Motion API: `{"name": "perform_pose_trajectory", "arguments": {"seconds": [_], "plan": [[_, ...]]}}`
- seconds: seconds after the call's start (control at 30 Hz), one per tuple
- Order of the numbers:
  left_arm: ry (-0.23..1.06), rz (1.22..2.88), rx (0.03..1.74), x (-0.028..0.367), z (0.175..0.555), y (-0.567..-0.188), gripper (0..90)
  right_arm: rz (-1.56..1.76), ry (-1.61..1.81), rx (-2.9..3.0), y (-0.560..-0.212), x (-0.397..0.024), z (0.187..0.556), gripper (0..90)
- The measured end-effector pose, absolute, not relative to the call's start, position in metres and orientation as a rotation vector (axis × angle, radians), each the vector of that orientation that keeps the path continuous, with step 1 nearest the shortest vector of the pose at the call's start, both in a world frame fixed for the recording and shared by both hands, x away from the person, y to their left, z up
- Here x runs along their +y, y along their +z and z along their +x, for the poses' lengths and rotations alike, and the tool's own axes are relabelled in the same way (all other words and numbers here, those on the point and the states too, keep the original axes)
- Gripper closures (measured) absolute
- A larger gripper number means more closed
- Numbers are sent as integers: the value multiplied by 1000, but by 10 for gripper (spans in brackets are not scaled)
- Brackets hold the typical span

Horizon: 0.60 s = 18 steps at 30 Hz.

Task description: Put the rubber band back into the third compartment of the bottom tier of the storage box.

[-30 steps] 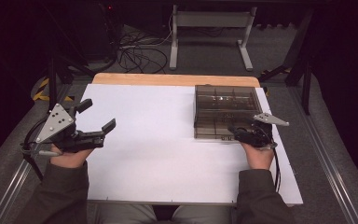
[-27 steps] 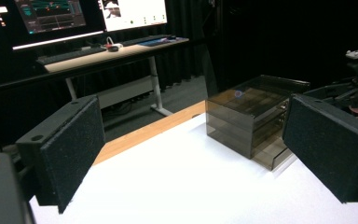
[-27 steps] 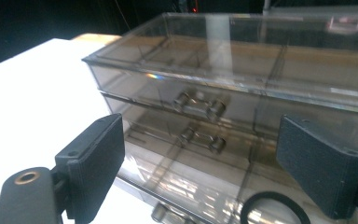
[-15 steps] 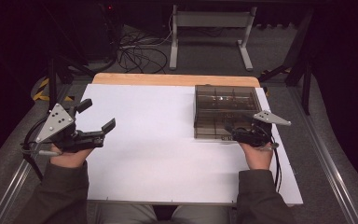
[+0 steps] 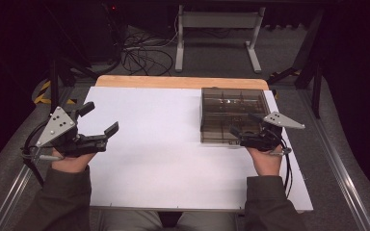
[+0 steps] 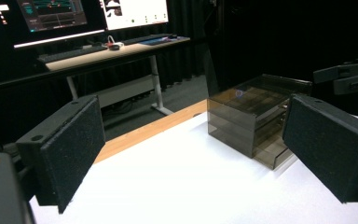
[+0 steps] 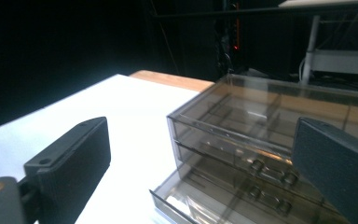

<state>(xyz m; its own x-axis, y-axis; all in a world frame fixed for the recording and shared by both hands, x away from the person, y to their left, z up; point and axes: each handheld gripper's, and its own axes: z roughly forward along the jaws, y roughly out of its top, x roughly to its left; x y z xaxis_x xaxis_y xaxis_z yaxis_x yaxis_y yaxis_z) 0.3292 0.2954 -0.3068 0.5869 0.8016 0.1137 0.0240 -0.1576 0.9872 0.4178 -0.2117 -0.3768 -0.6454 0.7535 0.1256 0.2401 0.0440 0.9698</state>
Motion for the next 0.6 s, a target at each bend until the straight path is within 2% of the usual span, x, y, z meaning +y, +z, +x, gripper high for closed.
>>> {"name": "perform_pose_trajectory", "arguments": {"seconds": [0.6], "plan": [[791,1593,712,296,330,-307,64,897,1748,1848,-346,-213,399,14]]}}
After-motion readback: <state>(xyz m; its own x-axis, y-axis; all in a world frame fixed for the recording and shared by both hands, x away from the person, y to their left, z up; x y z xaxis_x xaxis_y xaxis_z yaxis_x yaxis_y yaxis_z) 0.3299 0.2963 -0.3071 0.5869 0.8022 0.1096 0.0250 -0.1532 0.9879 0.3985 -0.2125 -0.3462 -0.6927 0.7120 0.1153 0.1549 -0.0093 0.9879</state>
